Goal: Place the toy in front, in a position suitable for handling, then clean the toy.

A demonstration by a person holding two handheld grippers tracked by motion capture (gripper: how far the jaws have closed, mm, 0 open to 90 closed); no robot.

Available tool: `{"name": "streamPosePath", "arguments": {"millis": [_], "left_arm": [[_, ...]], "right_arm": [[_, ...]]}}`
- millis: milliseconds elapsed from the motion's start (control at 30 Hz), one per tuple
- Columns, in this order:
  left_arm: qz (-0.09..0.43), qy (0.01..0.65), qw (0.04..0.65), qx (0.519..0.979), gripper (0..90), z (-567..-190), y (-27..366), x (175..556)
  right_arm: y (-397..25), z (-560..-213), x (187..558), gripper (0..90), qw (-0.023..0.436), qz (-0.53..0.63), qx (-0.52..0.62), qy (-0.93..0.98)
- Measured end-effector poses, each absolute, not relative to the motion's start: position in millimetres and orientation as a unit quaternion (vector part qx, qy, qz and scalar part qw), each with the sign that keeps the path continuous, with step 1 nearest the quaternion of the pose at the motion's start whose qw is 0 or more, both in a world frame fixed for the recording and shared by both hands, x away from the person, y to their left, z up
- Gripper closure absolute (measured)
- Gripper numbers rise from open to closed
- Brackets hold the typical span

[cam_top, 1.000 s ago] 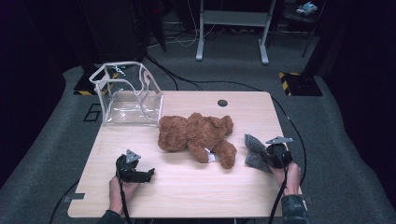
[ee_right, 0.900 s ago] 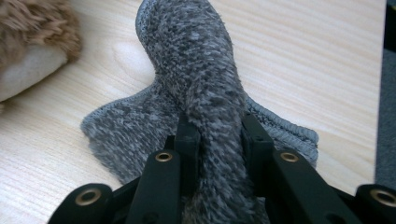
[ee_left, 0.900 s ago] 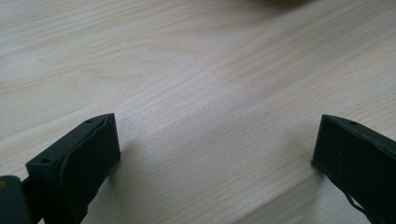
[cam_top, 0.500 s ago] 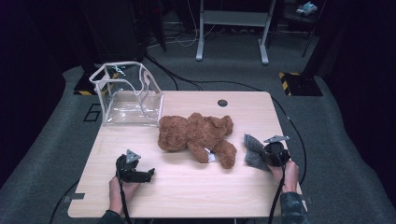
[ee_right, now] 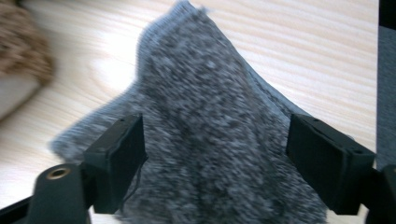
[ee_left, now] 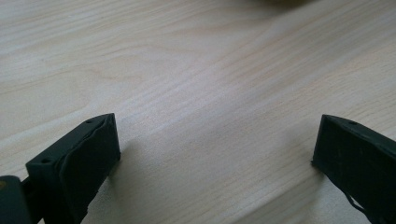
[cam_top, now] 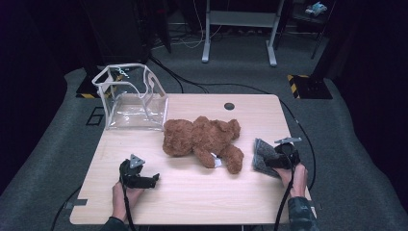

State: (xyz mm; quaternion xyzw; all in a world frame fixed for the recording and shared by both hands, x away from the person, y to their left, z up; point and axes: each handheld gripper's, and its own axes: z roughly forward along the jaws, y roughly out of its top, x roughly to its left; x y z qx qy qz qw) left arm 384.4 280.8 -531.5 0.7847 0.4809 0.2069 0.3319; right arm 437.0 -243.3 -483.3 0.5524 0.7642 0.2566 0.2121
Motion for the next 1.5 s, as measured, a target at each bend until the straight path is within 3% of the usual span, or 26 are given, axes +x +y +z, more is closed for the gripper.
{"name": "streamPosePath", "arguments": {"millis": [267, 633, 1233, 1500], "left_arm": [[0.203, 0.480, 0.336, 0.784, 0.0, -530.4, 280.4, 385.9], [0.191, 0.460, 0.380, 0.780, 1.1, -496.5, 265.7, 405.0], [0.182, 0.425, 0.407, 0.788, 15.8, -491.8, 237.0, 437.3], [0.196, 0.416, 0.424, 0.780, 44.4, -498.3, 230.7, 438.0]], "right_arm": [[-240.3, -481.0, 433.4, 11.7, 0.200, 0.257, 0.550, 0.769], [-242.5, -478.1, 427.7, 10.6, 0.198, 0.260, 0.553, 0.767], [-245.1, -479.8, 420.4, 11.6, 0.194, 0.260, 0.551, 0.769], [-242.9, -483.0, 419.8, 13.1, 0.188, 0.260, 0.547, 0.773]]}}
